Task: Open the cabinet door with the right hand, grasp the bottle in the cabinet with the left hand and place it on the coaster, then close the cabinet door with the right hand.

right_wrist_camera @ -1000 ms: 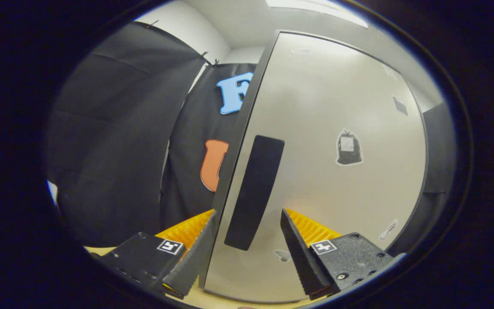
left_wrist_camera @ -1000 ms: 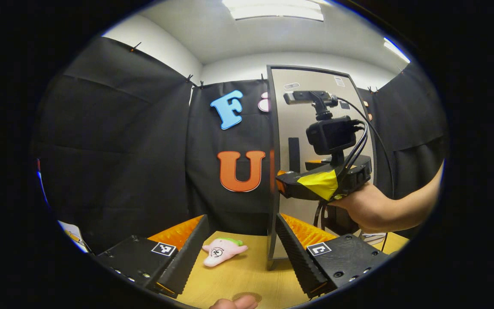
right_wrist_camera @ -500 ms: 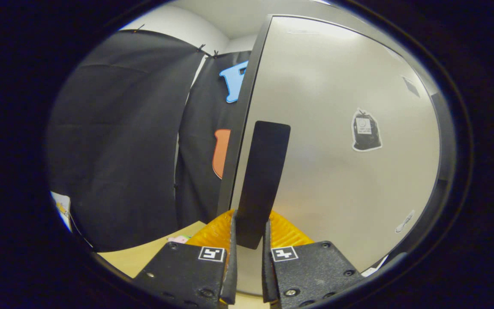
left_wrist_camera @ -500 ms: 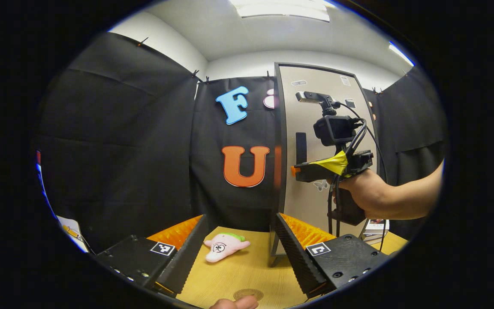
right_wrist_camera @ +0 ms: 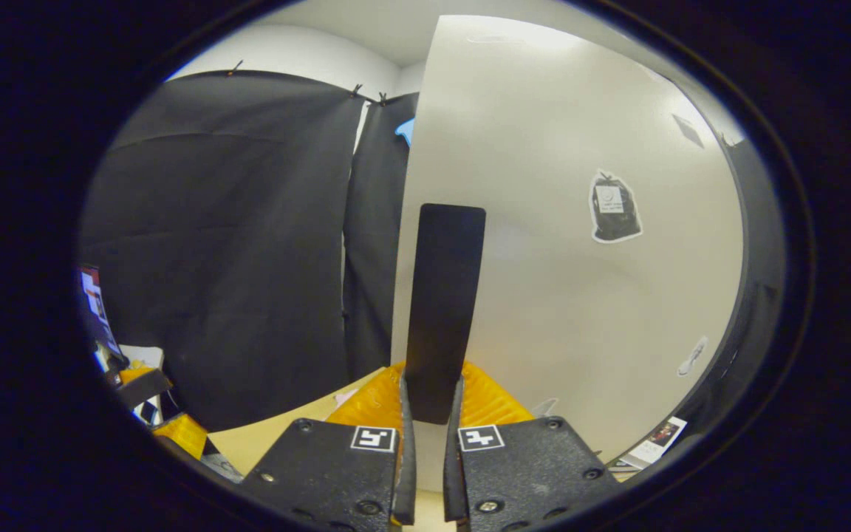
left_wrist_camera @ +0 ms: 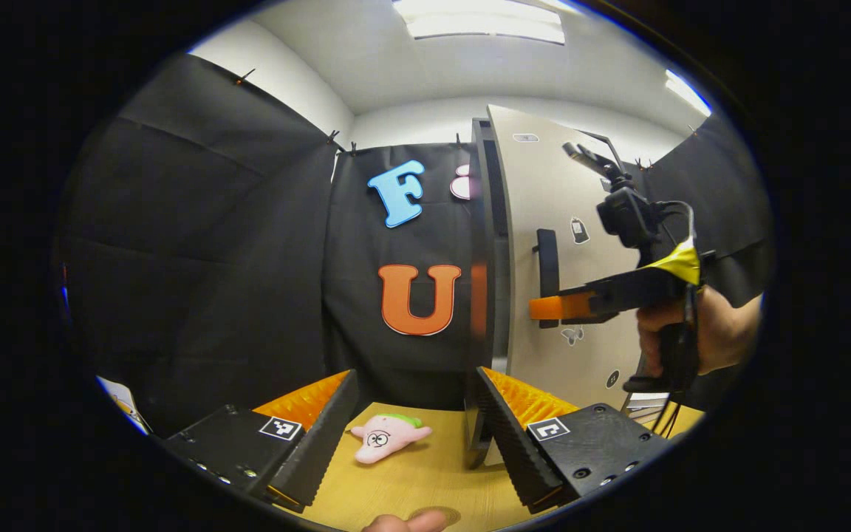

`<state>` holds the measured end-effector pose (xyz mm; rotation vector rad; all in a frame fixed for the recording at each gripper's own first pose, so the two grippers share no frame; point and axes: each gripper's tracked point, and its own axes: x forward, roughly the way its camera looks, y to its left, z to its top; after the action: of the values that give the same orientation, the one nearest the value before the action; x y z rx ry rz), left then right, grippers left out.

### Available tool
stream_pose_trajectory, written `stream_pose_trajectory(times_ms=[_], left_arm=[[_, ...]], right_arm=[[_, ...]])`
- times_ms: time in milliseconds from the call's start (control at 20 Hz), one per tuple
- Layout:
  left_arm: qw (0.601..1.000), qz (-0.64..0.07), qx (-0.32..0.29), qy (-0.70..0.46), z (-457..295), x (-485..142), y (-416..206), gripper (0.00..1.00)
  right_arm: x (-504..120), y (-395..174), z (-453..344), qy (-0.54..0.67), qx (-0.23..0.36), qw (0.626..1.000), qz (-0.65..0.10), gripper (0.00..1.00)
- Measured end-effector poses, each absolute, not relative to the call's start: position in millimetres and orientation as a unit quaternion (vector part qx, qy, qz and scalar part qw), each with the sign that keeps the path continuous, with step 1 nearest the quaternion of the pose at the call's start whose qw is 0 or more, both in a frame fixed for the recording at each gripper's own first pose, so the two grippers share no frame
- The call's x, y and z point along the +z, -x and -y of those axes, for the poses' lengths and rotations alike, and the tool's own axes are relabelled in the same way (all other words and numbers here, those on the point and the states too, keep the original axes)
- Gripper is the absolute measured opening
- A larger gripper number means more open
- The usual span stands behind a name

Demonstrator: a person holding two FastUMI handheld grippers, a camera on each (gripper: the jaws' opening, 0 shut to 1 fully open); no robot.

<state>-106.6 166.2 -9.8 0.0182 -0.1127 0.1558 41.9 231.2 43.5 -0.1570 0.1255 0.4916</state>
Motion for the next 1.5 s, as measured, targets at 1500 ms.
stream_pose_trajectory(times_ms=[1500], left_arm=[[0.999,0.026,-0.024,0.009,34.8,11.7,-136.9,0.95]], right_arm=[[40.9,134.5,-22.4,-0.048,0.195,0.975,-0.095,0.16]])
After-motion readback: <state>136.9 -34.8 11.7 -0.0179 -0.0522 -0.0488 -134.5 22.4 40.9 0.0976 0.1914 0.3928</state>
